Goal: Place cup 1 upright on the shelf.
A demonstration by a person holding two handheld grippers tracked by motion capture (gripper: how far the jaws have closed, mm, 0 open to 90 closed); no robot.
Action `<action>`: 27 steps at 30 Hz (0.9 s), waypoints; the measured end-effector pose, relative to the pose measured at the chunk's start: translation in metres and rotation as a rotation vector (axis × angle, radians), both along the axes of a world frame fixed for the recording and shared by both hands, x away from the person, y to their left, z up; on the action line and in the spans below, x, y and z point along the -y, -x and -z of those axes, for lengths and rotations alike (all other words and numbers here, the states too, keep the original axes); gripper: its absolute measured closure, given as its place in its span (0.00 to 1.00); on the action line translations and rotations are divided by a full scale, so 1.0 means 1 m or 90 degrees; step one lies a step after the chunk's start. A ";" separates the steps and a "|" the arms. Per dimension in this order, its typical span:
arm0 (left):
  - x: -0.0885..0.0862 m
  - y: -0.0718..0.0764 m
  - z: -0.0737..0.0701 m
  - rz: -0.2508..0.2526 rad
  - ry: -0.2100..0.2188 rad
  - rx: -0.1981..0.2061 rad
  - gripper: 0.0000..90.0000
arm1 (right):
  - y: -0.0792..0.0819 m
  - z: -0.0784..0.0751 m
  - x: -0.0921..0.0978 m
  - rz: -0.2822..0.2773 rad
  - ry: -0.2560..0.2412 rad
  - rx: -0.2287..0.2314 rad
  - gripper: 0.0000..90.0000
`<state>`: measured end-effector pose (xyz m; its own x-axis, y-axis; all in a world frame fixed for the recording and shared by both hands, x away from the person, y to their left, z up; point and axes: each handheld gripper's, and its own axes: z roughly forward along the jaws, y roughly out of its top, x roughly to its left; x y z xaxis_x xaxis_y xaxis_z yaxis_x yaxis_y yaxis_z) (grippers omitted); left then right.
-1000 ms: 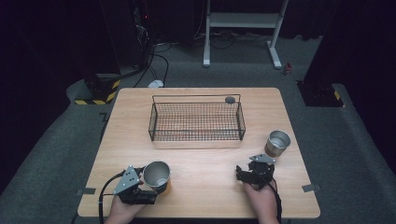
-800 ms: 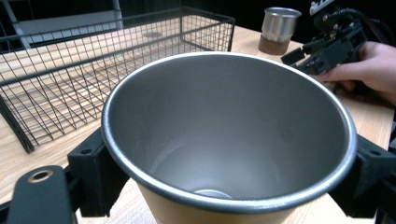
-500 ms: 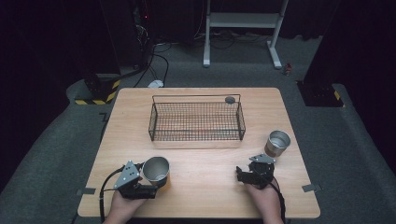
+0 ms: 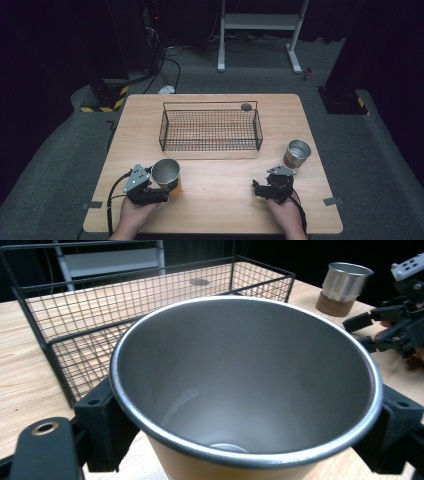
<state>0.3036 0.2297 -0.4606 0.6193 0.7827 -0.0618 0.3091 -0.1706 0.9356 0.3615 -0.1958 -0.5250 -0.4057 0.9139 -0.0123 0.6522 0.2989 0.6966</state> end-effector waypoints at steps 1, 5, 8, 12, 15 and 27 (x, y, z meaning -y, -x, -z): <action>0.000 0.000 -0.002 0.000 0.000 0.001 0.16 | 0.000 0.000 0.000 -0.002 0.002 0.002 0.11; 0.001 0.001 -0.010 -0.002 0.012 0.000 0.16 | 0.000 0.000 0.000 -0.002 -0.001 0.001 0.10; 0.002 0.002 -0.014 -0.001 0.010 0.010 0.16 | 0.000 0.000 0.000 -0.003 -0.002 0.000 0.10; 0.001 0.001 -0.019 -0.001 0.011 0.018 0.16 | 0.000 0.000 0.000 -0.003 -0.002 -0.001 0.10; -0.002 -0.002 -0.024 -0.001 0.015 0.010 0.16 | 0.001 0.000 0.000 -0.002 -0.002 -0.001 0.10; 0.002 -0.020 -0.037 -0.004 0.032 0.015 0.16 | 0.000 0.000 0.000 -0.007 -0.002 -0.003 0.09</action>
<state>0.3234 0.2282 -0.4236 0.6162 0.7827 -0.0874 0.2882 -0.1208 0.9499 0.3620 -0.1961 -0.5252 -0.4159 0.9094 -0.0076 0.6522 0.3041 0.6944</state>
